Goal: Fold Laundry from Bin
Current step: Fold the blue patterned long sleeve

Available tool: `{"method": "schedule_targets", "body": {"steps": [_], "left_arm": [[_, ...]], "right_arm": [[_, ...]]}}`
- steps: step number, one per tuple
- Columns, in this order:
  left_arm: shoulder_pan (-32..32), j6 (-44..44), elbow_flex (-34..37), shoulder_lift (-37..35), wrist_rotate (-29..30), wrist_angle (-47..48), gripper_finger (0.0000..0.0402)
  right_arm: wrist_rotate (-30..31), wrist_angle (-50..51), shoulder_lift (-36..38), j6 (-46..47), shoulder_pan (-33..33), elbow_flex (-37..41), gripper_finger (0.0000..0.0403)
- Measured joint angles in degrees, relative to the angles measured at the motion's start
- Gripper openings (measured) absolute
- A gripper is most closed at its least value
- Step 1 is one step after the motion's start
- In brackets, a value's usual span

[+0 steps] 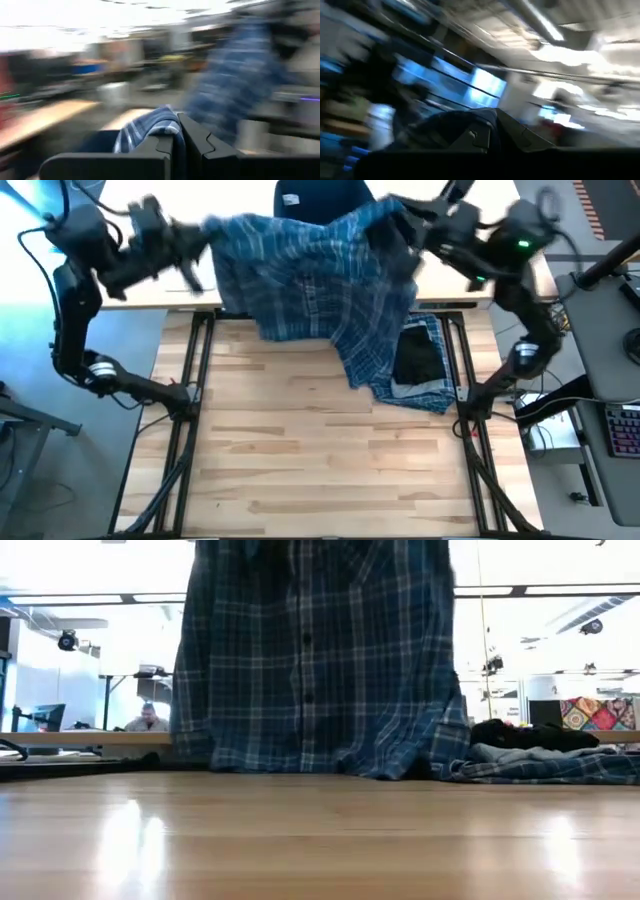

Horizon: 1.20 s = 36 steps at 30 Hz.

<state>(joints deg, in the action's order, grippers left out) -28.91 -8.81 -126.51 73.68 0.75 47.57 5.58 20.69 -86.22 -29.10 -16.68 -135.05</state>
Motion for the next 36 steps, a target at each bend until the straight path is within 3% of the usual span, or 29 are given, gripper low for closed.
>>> {"method": "schedule_targets", "body": {"steps": [3,5,9,14,16,20,24,28,30,32,34,36], "left_arm": [[0.3,5.1,4.0,-3.7,-15.0,3.0,0.0],[1.2,8.2,6.4,-6.3,-20.3,5.7,0.0],[4.7,12.9,13.6,-11.2,-21.8,14.6,0.0],[12.7,24.9,28.3,-19.3,-21.7,15.9,0.0],[17.8,30.6,34.7,-23.3,-21.8,11.4,0.0],[30.0,38.6,45.4,-30.4,-21.8,-9.8,0.0],[39.9,36.7,51.4,-33.4,-21.9,-32.5,0.0],[44.5,31.1,52.0,-33.1,-21.1,-44.0,0.0],[44.7,27.7,50.5,-32.3,-20.0,-44.3,0.0],[44.7,23.4,49.0,-31.7,-14.8,-42.0,0.0],[44.7,19.7,47.9,-31.0,-4.5,-36.8,0.0],[44.7,17.5,47.5,-30.2,9.5,-29.6,0.0]], "right_arm": [[-7.4,6.0,2.6,10.0,2.6,0.0,0.0009],[-10.2,11.9,3.7,14.9,4.2,0.0,0.0009],[-10.0,25.2,2.4,20.4,9.0,1.3,0.0009],[-7.5,27.9,-1.7,25.9,18.0,7.6,0.0009],[-7.1,25.7,-3.6,27.7,22.6,9.9,0.0009],[-8.3,17.1,-4.5,29.2,31.4,9.6,0.0009],[-8.8,8.9,-4.4,28.4,38.0,7.7,0.0009],[-8.5,0.9,-4.5,24.5,40.1,5.1,0.0009],[-7.7,-0.2,-4.0,23.0,40.0,3.1,0.0009],[-2.6,2.4,-3.2,19.9,39.2,1.7,0.0009],[6.1,7.5,-2.8,17.8,37.9,1.4,0.0009],[15.5,14.3,-2.8,17.8,35.5,1.6,0.0009]]}}
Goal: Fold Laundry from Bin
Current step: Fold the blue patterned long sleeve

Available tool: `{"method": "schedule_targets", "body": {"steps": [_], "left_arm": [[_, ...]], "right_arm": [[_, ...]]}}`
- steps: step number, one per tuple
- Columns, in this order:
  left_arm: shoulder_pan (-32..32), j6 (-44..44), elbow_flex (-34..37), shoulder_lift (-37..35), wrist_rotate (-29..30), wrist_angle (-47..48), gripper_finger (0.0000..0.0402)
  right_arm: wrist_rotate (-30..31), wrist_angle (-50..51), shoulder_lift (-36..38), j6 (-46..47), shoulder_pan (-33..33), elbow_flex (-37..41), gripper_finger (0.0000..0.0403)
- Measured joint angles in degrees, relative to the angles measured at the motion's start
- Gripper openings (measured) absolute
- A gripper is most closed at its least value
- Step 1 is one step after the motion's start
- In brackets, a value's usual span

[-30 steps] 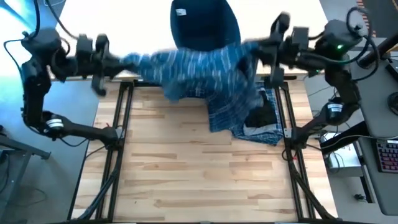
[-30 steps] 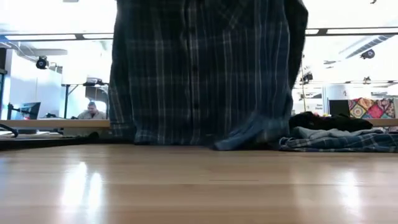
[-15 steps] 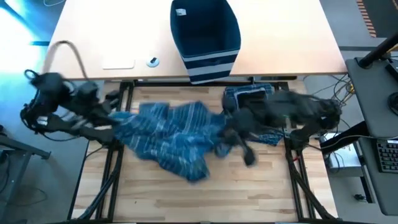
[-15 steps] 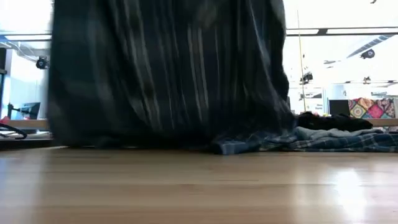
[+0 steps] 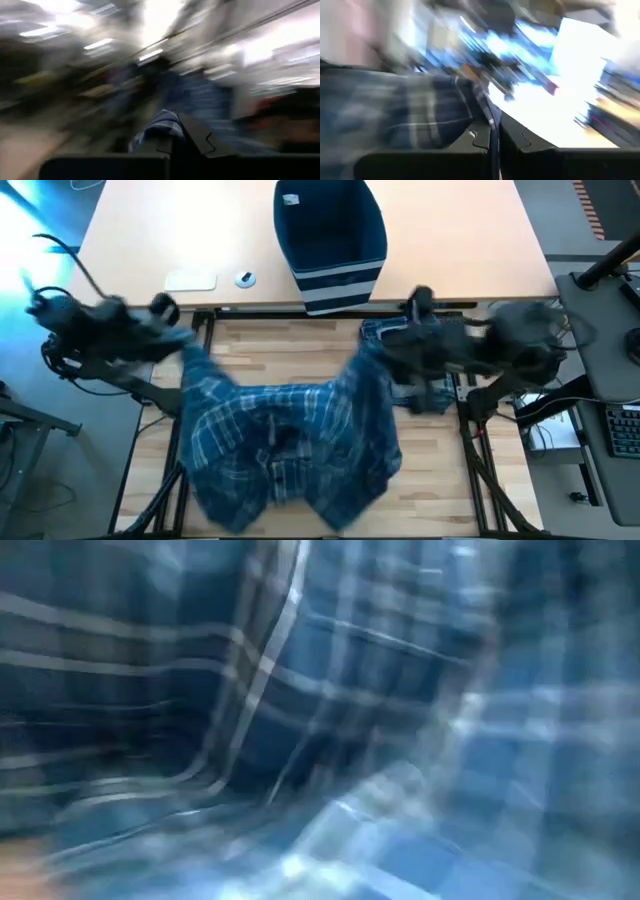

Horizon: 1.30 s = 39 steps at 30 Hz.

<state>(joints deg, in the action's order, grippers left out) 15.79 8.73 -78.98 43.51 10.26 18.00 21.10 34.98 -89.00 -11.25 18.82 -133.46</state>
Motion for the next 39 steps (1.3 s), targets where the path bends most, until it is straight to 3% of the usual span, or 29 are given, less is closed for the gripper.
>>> {"method": "schedule_targets", "body": {"steps": [3,5,7,10,14,19,23,27,29,32,35,39], "left_arm": [[-0.5,0.9,1.1,2.4,24.2,11.4,0.0],[-2.1,6.0,2.2,3.7,37.2,18.6,0.0],[-5.0,8.9,2.9,4.4,42.4,22.1,0.0],[-12.5,6.1,2.8,3.1,42.4,18.4,0.0],[-26.6,-4.4,-2.3,3.3,30.0,10.9,0.0],[-42.5,-10.4,-18.2,9.6,-3.2,11.3,0.0],[-46.5,-8.2,-33.2,16.8,-25.1,20.7,0.0],[-44.9,-5.3,-43.8,22.2,-38.0,33.7,0.0],[-42.8,-3.5,-45.5,23.2,-40.1,41.3,0.0],[-36.9,0.0,-43.2,22.9,-38.5,50.2,0.0],[-26.7,6.9,-34.9,20.4,-33.6,52.1,0.0],[-7.3,19.2,-18.5,15.3,-23.6,45.1,0.0]], "right_arm": [[9.9,11.3,-0.9,1.5,-5.7,1.9,0.0009],[13.2,17.1,-1.8,2.8,-11.0,3.9,0.0009],[13.7,18.6,-2.2,1.6,-17.5,5.7,0.0009],[12.1,13.7,-3.1,-6.2,-27.7,7.2,0.0009],[3.7,-2.3,-5.1,-18.5,-36.9,6.1,0.0009],[-9.4,-16.0,-4.5,-24.4,-39.3,0.1,0.0009],[-20.1,-18.2,-0.9,-16.1,-37.3,-0.6,0.0009],[-29.2,-10.0,2.1,-3.8,-34.2,-0.5,0.0009],[-31.4,-2.6,2.9,-0.3,-31.7,-0.5,0.0009],[-31.6,10.0,3.0,2.4,-26.3,0.4,0.0009],[-30.0,17.2,2.2,7.5,-19.0,5.2,0.0009],[-21.8,18.6,1.3,14.5,-7.5,16.4,0.0008]]}}
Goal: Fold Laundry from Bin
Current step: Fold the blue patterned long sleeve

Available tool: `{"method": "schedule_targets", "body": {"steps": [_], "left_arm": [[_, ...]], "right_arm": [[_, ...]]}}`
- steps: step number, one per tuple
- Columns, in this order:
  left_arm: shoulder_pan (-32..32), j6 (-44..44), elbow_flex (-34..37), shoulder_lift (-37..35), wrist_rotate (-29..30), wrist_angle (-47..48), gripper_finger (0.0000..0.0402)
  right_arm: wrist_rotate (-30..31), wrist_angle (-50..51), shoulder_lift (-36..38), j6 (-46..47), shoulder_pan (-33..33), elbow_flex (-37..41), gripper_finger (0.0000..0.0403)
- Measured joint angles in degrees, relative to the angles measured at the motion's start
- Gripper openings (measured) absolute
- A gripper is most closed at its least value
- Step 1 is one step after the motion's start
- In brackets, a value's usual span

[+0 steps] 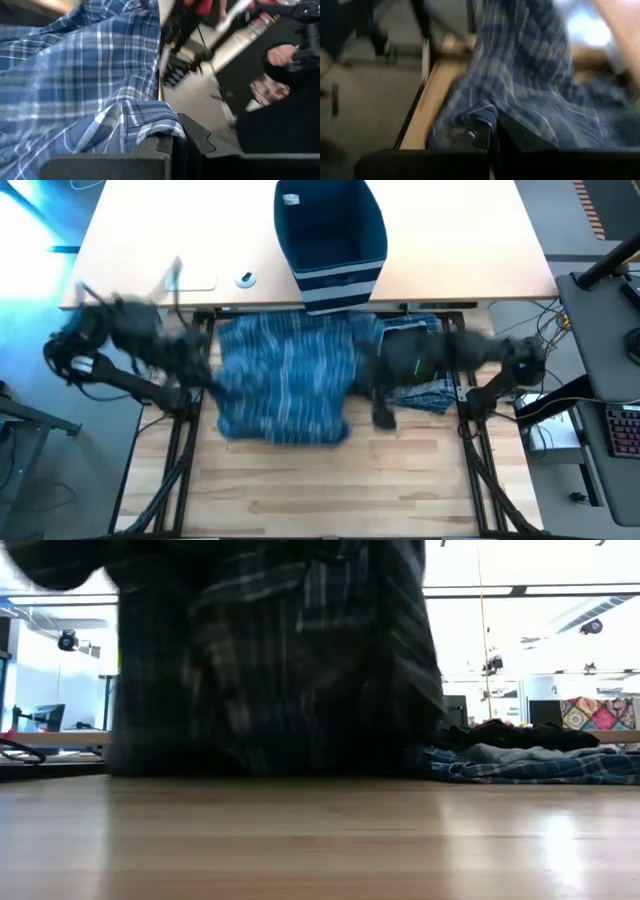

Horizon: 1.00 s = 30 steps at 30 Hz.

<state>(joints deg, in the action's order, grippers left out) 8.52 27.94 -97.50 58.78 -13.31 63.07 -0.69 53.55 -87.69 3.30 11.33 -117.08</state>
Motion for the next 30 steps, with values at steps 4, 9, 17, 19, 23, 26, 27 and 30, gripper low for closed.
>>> {"method": "schedule_targets", "body": {"steps": [4,9,17,19,23,26,27,30], "left_arm": [[21.9,12.9,17.5,-4.3,12.1,-12.7,0.0],[41.8,30.2,36.6,-3.5,23.5,-30.9,0.0],[52.7,55.4,52.8,5.4,25.7,-50.9,0.0002],[53.6,60.0,53.8,8.1,22.7,-51.6,0.0011],[55.3,64.9,52.4,12.6,15.4,-51.4,0.0051],[56.2,65.1,48.8,14.0,12.3,-49.5,0.0095],[56.3,65.0,47.2,14.1,12.1,-47.2,0.0112],[56.4,64.3,41.1,13.3,15.0,-34.2,0.0159]], "right_arm": [[6.8,-4.3,0.2,9.5,9.9,12.5,0.0008],[9.9,-14.2,-2.5,20.6,18.7,26.5,0.0009],[7.3,-17.7,-10.7,32.5,23.1,32.5,0.0022],[3.2,-17.1,-12.0,35.8,22.8,31.8,0.0043],[-1.1,-13.1,-12.5,39.5,22.3,28.2,0.011],[-0.4,-6.5,-11.8,38.7,21.7,23.7,0.0165],[0.4,-3.5,-11.4,37.8,21.5,22.0,0.0183],[3.7,4.1,-10.8,35.2,20.1,18.1,0.0228]]}}
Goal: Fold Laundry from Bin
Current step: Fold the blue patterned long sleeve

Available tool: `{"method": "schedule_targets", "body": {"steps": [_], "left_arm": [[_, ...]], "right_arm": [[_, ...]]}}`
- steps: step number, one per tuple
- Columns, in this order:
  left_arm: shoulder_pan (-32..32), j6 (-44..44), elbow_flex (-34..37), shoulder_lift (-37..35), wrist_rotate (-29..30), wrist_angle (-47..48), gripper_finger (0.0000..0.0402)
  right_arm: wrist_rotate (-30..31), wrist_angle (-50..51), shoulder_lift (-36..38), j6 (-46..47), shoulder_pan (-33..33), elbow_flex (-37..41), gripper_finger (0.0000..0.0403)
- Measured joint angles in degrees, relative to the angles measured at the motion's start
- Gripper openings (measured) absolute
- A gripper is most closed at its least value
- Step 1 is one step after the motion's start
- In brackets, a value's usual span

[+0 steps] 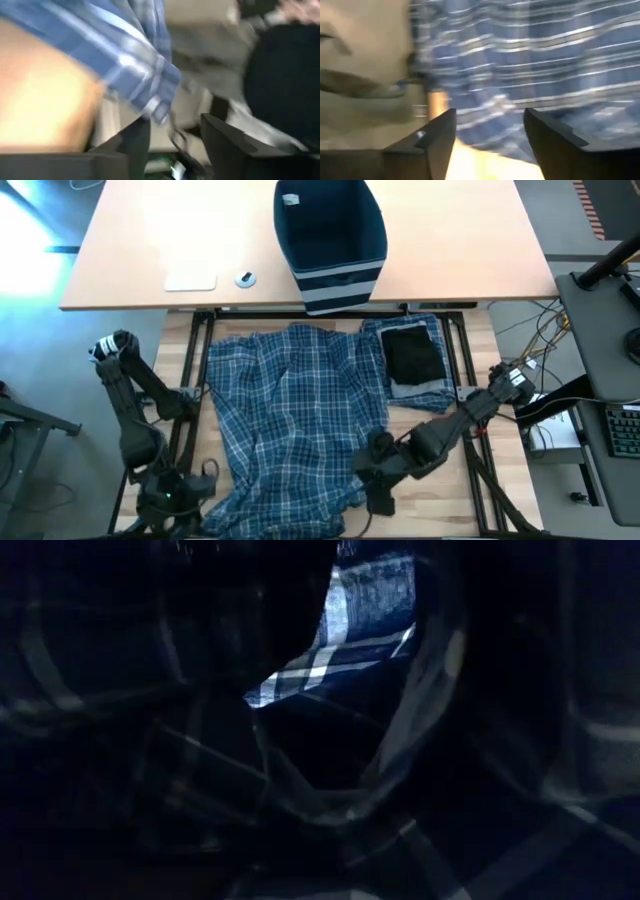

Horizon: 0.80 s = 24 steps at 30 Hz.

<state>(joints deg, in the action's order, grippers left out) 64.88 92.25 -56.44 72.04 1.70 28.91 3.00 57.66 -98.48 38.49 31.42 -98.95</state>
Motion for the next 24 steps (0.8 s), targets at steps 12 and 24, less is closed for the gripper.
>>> {"method": "schedule_targets", "body": {"steps": [12,24], "left_arm": [[-15.7,-1.7,-3.2,1.5,26.3,26.7,0.0205],[-24.5,1.5,21.0,10.6,14.5,6.8,0.02]], "right_arm": [[13.1,-11.8,-1.1,-5.0,-5.3,17.5,0.0263],[0.0,-2.6,-0.2,5.7,-1.6,29.2,0.0261]]}}
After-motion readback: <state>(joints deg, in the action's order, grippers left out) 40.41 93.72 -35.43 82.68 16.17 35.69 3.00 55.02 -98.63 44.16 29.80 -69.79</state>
